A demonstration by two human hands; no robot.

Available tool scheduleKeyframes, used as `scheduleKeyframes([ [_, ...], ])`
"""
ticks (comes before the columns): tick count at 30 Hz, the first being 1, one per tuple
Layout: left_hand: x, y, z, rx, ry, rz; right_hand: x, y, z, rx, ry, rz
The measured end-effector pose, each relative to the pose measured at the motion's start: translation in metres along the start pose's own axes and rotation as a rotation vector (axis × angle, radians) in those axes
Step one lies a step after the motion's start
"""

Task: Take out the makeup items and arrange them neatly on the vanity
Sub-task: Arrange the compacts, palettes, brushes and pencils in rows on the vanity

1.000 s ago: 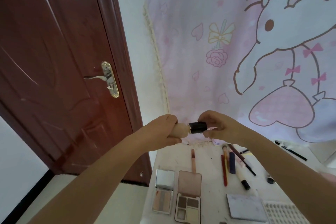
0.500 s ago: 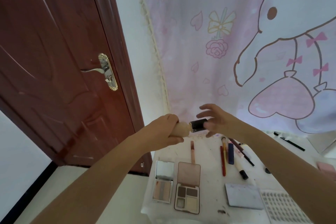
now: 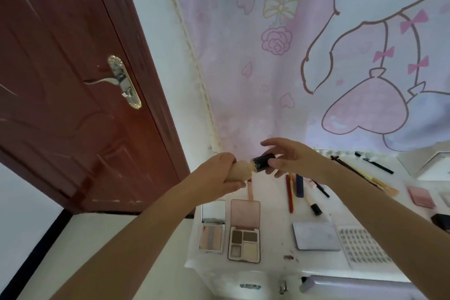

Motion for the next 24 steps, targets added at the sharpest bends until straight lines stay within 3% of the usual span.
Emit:
scheduleKeyframes([
  [5, -0.034, 0.002, -0.014, 0.049, 0.14, 0.016, -0.003, 0.002, 0.025, -0.06, 0.058, 0.055],
  [10, -0.102, 0.013, -0.034, 0.147, 0.403, -0.048, 0.005, 0.011, 0.09, -0.249, -0.039, 0.256],
  [17, -0.212, 0.016, -0.05, 0.383, 0.727, -0.104, 0.003, 0.046, 0.199, -0.506, 0.321, 0.211],
  [21, -0.236, 0.005, -0.044, 0.464, 0.756, -0.011, 0.009, 0.046, 0.23, -0.445, 0.564, 0.186],
  [24, -0.237, -0.006, -0.041, 0.535, 0.752, 0.104, 0.002, 0.037, 0.242, -0.229, 0.839, 0.037],
])
Point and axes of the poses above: each hand's wrist, its own y-axis away from the middle knuckle, its own x-axis out of the back of the hand, z = x × y, the point moved 9 cm from there along -y, towards the middle knuckle, and after that the axes turned 4 degrees about -x, right-handed, at the moved point
